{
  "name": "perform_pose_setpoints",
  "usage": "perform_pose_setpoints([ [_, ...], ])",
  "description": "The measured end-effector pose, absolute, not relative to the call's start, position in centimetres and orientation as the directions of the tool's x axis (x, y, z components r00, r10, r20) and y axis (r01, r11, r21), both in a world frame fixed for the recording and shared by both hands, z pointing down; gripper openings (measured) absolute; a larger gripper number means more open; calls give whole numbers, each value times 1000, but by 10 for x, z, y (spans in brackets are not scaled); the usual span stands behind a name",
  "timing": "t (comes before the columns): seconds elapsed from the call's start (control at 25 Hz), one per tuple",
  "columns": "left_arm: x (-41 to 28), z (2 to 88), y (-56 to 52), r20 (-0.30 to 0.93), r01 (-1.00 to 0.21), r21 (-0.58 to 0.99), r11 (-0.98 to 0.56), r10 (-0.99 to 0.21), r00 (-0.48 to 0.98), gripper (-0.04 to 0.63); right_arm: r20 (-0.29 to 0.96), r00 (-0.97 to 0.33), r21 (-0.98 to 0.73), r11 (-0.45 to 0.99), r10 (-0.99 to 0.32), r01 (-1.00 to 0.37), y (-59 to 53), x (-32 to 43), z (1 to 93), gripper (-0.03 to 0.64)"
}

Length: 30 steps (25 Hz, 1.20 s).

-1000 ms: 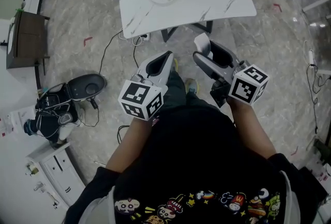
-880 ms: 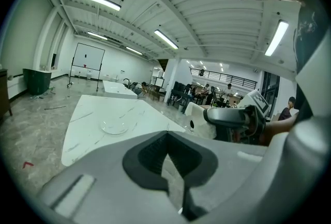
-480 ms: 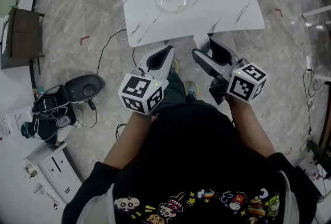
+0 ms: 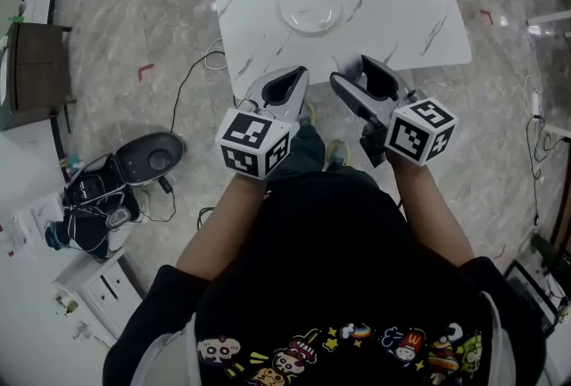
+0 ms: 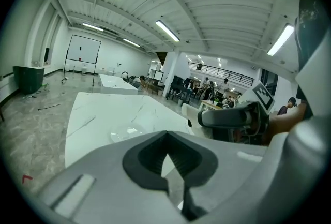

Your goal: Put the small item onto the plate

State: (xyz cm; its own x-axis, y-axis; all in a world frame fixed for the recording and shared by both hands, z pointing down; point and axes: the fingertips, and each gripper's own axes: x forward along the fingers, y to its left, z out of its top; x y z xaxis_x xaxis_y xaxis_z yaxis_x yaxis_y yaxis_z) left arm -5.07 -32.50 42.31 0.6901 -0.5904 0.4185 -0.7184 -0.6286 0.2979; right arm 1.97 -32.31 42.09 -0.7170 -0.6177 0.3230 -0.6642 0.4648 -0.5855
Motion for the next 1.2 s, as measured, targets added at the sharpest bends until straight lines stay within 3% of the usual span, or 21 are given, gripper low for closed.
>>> perform_pose_setpoints([
  [0.76,-54,524,-437,559,-752,332,-569,-523,643,0,527,-594,-459,385,-607,-801,-449,1,531,334],
  [1.2,-64,551,-447,597,-760,364,-539,-492,634,0,663,-505,-259,463,-553,-848,-498,-19,576,334],
])
